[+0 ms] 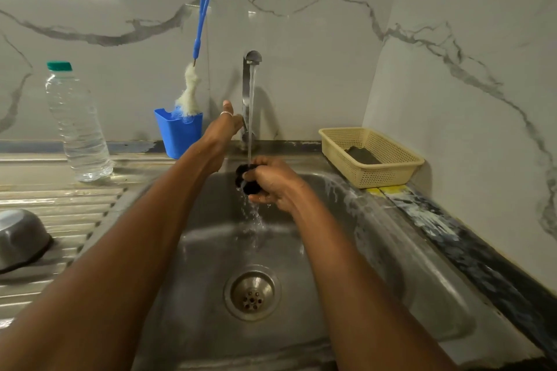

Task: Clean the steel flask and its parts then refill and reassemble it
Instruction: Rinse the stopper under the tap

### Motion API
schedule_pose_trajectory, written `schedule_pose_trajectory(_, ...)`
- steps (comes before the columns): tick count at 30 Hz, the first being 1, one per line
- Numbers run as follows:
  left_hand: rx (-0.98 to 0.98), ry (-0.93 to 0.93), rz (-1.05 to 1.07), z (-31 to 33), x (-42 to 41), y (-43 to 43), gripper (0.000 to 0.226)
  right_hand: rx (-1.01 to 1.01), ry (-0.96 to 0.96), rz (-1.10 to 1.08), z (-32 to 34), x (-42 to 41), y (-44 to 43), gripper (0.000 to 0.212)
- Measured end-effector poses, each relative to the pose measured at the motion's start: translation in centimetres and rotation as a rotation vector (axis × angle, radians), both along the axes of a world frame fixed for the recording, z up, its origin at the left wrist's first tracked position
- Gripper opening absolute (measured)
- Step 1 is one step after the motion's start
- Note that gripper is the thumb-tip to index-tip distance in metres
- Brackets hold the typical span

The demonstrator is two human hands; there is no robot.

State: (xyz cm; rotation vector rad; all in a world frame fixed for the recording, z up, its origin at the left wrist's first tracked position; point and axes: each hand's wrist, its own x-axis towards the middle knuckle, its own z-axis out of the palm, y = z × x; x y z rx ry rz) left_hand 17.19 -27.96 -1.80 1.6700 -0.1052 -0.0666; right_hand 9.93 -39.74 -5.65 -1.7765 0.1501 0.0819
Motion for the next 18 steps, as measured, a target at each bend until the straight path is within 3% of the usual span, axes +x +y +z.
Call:
schedule_pose_trajectory(10,0.236,-0.013,-0.153,0.3,-0.1,0.4,0.065,0.053,-0.061,0.001,-0.3,0.7,-0.3,0.028)
schedule_pose_trajectory(13,0.355,-0.033,-0.115,-0.6,-1.6,1.3,0.024,0.065,-0.062,-0.004,-0.4,0.4,-0.1,0.034)
schedule_pose_trajectory(15,0.441,-0.008,-0.143,-1.7,-2.7,2.1,0.024,0.050,-0.102,-0.038,-0.4,0.2,0.1,0.041)
schedule_pose_trajectory(18,0.390,0.034,-0.141,-2.8,-4.7,3.2,0.034,-0.020,-0.183,-0.079,-0.1,-0.6,0.5,0.049)
